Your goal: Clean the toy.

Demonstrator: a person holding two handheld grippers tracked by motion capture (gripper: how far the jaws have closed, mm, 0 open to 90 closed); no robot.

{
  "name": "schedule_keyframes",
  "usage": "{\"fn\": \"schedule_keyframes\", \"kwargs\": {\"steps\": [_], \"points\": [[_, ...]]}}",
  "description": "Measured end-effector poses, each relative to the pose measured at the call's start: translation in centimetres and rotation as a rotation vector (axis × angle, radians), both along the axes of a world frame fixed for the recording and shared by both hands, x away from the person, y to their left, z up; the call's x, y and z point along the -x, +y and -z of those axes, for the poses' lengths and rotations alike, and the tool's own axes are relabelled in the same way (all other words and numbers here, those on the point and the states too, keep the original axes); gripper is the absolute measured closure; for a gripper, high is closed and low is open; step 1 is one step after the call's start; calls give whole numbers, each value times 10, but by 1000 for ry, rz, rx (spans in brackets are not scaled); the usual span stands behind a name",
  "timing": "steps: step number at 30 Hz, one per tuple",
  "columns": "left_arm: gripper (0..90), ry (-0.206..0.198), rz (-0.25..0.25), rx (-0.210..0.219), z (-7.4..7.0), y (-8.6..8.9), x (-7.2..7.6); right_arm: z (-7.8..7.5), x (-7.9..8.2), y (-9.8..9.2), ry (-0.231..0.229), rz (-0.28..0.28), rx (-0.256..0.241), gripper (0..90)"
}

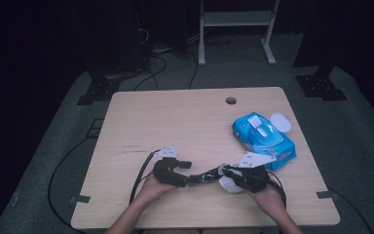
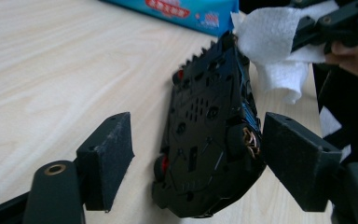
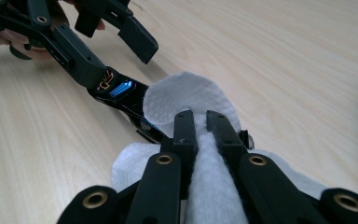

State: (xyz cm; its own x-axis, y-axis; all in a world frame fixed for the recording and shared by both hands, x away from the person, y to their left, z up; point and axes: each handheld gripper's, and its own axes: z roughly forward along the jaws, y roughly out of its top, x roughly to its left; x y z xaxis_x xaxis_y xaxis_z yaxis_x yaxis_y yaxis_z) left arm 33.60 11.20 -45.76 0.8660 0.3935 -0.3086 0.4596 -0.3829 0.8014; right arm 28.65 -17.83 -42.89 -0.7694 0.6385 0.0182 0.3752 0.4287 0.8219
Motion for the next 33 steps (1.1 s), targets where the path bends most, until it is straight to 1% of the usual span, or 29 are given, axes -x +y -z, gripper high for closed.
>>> {"fn": "schedule_keyframes", "kwargs": {"steps": [1,2,3,4,5,6,7,8,9,10,12,13,15,16,18,20,22,23,25,26,27,28,30,31,33], "points": [[250,-20,-1,-30,0,-2,2,1,1,0,8,-3,8,819],[254,-49,-6,-74,2,-5,4,3,2,0,11,-7,21,819],[253,-59,3,-99,4,-7,5,6,3,1,19,-11,47,818],[256,-69,3,-114,5,-8,5,10,4,1,26,-14,70,818],[260,-73,-2,-127,6,-10,6,15,4,1,41,-15,82,818],[260,-85,-1,-143,7,-11,6,19,4,0,56,-17,86,818],[260,-102,-1,-156,7,-11,6,19,3,0,56,-15,83,818],[260,-107,-3,-158,7,-12,7,16,3,-1,50,-13,75,819],[259,-110,-3,-148,7,-12,7,13,2,-1,43,-10,63,818],[256,-109,1,-140,7,-12,7,6,0,0,25,-4,41,818],[256,-135,6,-158,8,-14,7,-3,-6,2,1,-3,10,818],[245,-134,10,-160,9,-15,8,-6,-11,5,-7,-3,2,817],[247,-143,15,-169,10,-16,9,-6,-25,10,-19,1,17,816],[248,-152,20,-180,10,-16,9,-4,-31,12,-12,7,26,816],[248,-165,23,-193,10,-17,11,3,-47,12,27,25,13,816],[247,-159,30,-175,10,-15,9,10,-52,13,53,29,31,816],[245,-165,22,-158,8,-13,8,14,-50,14,57,26,49,816],[232,-161,23,-151,8,-12,7,16,-48,14,58,25,53,816],[192,-153,40,-122,7,-10,7,19,-45,13,69,25,57,816],[186,-168,41,-116,6,-10,8,20,-43,13,68,25,52,816],[171,-184,42,-115,5,-10,10,20,-41,12,77,28,46,816],[151,-188,41,-119,4,-10,11,21,-40,11,84,29,38,816],[140,-200,45,-130,4,-12,12,21,-37,9,85,22,28,816],[139,-212,44,-147,6,-13,12,21,-36,8,85,21,26,815],[112,-212,45,-176,9,-16,12,22,-35,8,83,29,20,815]]}}
